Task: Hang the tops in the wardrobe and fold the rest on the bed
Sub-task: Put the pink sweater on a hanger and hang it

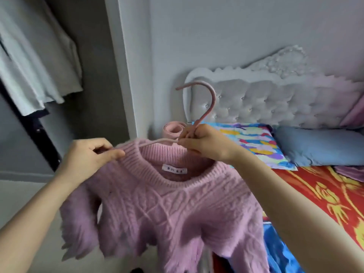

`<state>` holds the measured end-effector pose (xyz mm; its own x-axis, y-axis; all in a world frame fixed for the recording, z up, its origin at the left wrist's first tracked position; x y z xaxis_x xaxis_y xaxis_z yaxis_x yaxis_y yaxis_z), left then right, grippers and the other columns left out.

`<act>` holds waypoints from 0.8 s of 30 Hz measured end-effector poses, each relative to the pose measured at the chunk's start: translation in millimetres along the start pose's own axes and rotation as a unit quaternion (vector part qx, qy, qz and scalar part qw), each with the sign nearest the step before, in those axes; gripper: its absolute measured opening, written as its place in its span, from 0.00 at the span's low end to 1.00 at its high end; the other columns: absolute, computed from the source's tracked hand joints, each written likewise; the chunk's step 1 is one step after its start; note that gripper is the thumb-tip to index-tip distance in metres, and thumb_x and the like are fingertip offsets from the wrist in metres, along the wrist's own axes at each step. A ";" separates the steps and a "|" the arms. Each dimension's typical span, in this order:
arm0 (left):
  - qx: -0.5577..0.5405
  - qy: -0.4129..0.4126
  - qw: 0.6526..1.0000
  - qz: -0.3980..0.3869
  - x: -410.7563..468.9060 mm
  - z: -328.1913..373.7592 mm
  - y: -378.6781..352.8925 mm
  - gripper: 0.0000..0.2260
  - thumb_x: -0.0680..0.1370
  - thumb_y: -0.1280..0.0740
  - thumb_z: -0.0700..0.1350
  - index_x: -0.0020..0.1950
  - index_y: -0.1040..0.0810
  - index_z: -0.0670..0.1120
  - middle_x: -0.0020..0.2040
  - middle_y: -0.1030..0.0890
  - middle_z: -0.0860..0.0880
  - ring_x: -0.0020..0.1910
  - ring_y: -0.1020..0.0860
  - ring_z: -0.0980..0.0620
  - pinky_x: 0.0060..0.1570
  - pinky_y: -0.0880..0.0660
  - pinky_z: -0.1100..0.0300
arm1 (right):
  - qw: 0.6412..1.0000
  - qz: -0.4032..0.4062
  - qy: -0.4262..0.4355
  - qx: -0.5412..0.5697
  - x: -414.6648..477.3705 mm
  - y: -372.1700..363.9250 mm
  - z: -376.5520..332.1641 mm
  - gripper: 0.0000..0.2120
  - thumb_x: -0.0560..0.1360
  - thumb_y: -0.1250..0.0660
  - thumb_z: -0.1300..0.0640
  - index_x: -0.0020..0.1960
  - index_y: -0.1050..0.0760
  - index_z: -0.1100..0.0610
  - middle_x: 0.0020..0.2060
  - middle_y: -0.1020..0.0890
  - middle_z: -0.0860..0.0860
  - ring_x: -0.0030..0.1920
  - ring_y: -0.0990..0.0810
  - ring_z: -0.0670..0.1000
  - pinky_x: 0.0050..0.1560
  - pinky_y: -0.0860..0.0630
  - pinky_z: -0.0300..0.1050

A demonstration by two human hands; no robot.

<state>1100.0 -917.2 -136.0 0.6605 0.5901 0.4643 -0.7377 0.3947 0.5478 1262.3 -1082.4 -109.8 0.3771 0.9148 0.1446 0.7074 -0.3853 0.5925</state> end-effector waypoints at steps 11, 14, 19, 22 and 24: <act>0.051 0.051 0.995 0.075 -26.2 -86.9 121.3 0.08 0.65 0.26 0.59 0.32 0.22 0.60 0.27 0.26 0.51 0.24 0.34 0.62 0.26 0.39 0.72 | 0.992 -0.119 0.050 -0.007 82.1 -113.1 -65.5 0.13 0.78 0.38 0.63 0.35 0.27 0.55 0.25 0.24 0.41 0.25 0.28 0.39 0.30 0.34 0.29; 0.056 0.068 0.991 0.095 -35.3 -116.5 159.6 0.09 0.61 0.30 0.64 0.31 0.23 0.61 0.23 0.28 0.58 0.23 0.34 0.62 0.26 0.40 0.71 | 0.988 -0.142 0.065 -0.015 106.9 -148.9 -91.8 0.11 0.78 0.38 0.63 0.37 0.28 0.56 0.21 0.26 0.36 0.24 0.28 0.38 0.29 0.34 0.28; 0.076 0.093 0.987 0.105 -31.9 -165.8 209.8 0.11 0.66 0.24 0.49 0.32 0.23 0.64 0.23 0.26 0.61 0.24 0.30 0.64 0.27 0.38 0.73 | 0.987 -0.149 0.059 -0.011 151.0 -200.2 -122.5 0.11 0.77 0.38 0.64 0.36 0.27 0.61 0.19 0.27 0.43 0.22 0.30 0.40 0.27 0.34 0.29; 0.082 0.111 0.985 0.104 -25.5 -193.6 226.7 0.09 0.62 0.30 0.65 0.36 0.22 0.64 0.31 0.21 0.59 0.31 0.26 0.62 0.33 0.34 0.71 | 0.990 -0.132 0.042 -0.003 174.0 -220.0 -127.5 0.12 0.76 0.37 0.64 0.34 0.28 0.58 0.19 0.29 0.45 0.21 0.32 0.41 0.25 0.36 0.29; 0.122 0.118 0.980 0.106 -23.5 -210.1 235.3 0.09 0.67 0.26 0.58 0.46 0.18 0.61 0.37 0.20 0.57 0.41 0.23 0.57 0.42 0.31 0.64 | 0.992 -0.126 0.028 0.003 185.9 -231.0 -127.1 0.11 0.77 0.37 0.65 0.36 0.27 0.62 0.18 0.29 0.45 0.20 0.32 0.41 0.24 0.36 0.29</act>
<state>881.5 -690.3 -164.3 0.4247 0.7982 0.4272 -0.7800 0.0829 0.6203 1093.0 -807.9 -119.0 0.1546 0.9873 0.0358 0.7791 -0.1441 0.6101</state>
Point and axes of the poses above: each hand's wrist, its own x-axis towards the middle knuckle, its own y-axis out of the back of the hand, z = x × y, the point moved 9 cm from there along x, towards the middle knuckle
